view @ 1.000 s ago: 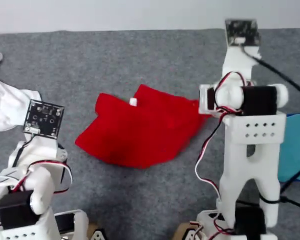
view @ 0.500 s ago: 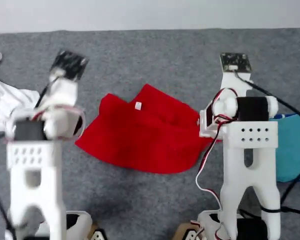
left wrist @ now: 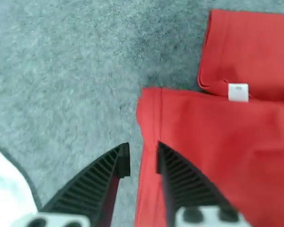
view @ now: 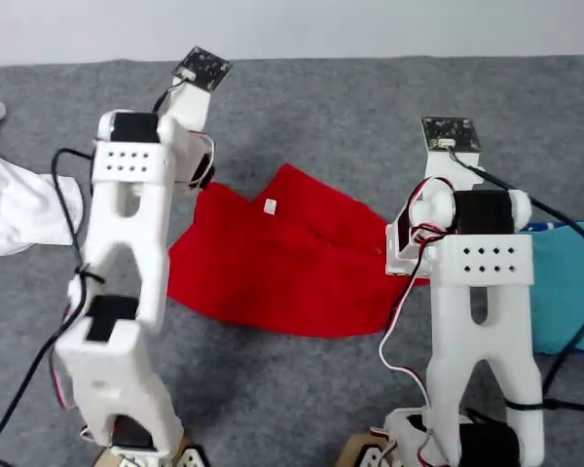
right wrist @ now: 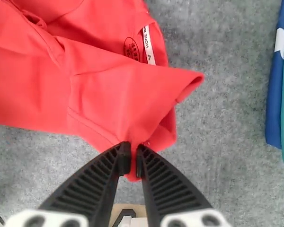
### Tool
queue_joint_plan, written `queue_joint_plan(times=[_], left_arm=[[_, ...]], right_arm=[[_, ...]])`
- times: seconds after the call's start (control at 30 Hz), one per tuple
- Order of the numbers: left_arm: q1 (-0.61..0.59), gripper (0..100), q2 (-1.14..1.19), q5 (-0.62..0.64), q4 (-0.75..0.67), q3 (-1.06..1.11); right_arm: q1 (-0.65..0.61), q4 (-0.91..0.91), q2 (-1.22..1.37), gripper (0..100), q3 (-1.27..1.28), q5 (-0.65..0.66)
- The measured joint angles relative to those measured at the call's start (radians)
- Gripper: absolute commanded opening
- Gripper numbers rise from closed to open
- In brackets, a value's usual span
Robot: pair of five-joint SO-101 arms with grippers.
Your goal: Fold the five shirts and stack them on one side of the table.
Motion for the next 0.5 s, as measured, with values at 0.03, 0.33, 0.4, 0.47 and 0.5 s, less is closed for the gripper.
queue_joint_plan(times=[0.03,0.33,0.4,0.47,0.5], left_arm=[[0.000,18,0.040,0.000,0.018,-0.051],[0.052,22,0.347,0.002,0.187,-0.428],[0.054,22,0.411,0.002,0.195,-0.491],[0.052,23,0.473,0.002,0.198,-0.545],[0.052,23,0.502,0.002,0.198,-0.571]], right_arm=[[0.000,0.000,0.000,0.9,0.000,0.000],[-0.002,0.000,0.000,0.9,0.069,0.000],[0.000,0.000,0.000,0.9,0.084,0.000],[0.000,0.000,0.000,0.9,0.084,0.000],[0.000,0.000,0.000,0.9,0.084,0.000]])
